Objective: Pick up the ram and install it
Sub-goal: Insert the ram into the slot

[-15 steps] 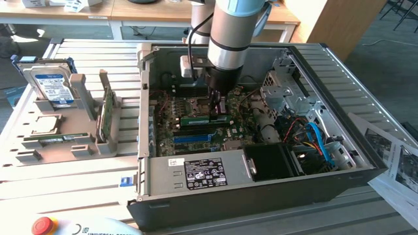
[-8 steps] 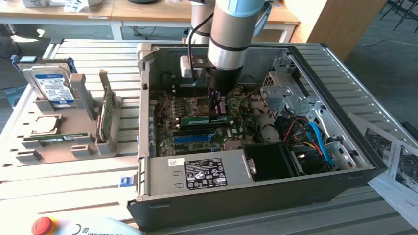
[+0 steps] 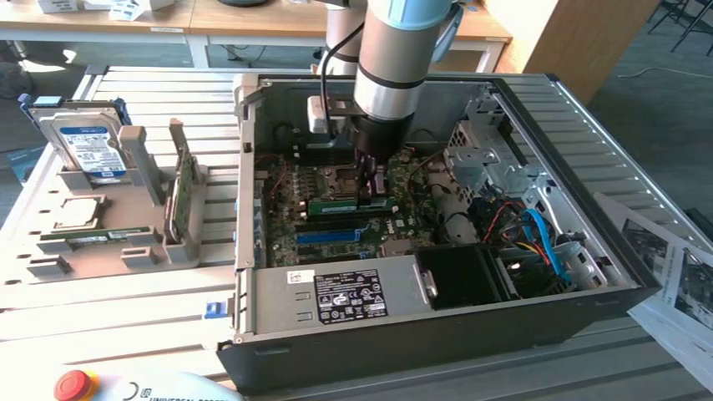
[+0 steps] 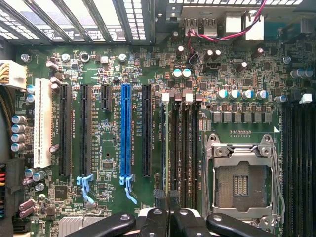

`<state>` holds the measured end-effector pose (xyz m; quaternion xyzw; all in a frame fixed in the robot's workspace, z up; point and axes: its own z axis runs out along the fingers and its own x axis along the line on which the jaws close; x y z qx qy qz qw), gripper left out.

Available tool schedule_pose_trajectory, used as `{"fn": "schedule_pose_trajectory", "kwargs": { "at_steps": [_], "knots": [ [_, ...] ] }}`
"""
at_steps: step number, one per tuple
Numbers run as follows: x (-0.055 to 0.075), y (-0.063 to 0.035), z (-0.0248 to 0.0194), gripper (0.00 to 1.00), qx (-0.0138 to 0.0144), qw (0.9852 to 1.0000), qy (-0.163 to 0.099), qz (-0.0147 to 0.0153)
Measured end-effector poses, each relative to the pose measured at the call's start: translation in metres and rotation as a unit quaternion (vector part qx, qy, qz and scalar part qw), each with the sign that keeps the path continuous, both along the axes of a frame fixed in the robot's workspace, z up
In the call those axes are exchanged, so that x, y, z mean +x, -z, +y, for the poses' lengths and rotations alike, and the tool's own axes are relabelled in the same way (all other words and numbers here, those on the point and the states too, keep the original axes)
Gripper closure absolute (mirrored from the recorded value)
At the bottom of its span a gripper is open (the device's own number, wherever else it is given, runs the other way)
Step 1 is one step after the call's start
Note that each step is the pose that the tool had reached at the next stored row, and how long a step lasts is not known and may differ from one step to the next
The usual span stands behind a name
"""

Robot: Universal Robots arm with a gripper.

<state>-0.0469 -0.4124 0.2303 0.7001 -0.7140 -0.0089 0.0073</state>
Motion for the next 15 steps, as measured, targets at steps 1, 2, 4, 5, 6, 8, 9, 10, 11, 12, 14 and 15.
{"fn": "schedule_pose_trajectory", "kwargs": {
  "at_steps": [1,2,4,5,6,8,9,10,11,12,14,15],
  "knots": [
    [0.0,0.0,0.0,0.88,0.0,1.0,0.0,0.0],
    [0.0,0.0001,0.0001,0.88,0.0001,1.0,0.0,0.0],
    [0.0001,0.0001,0.0003,0.88,0.0001,1.0,0.0,-0.0001],
    [0.0001,0.0001,0.0003,0.88,0.0001,1.0,0.0,-0.0001],
    [0.0,0.0001,0.0003,0.88,0.0001,1.0,0.0,-0.0001],
    [0.0,0.0,0.0003,0.88,0.0,1.0,0.0,0.0],
    [0.0,-0.0002,0.0003,0.88,0.0,1.0,0.0,0.0],
    [0.0,-0.001,0.0003,0.88,-0.0001,1.0,0.0,0.0001],
    [0.0,-0.0016,0.0003,0.88,0.0,1.0,0.0,0.0],
    [0.0,-0.0026,0.0003,0.88,0.0,1.0,0.0,0.0],
    [0.0,-0.0044,0.0003,0.88,0.0,1.0,0.0,0.0],
    [0.0,-0.0044,0.0004,0.88,0.0002,1.0,0.0,-0.0001]
  ]
}}
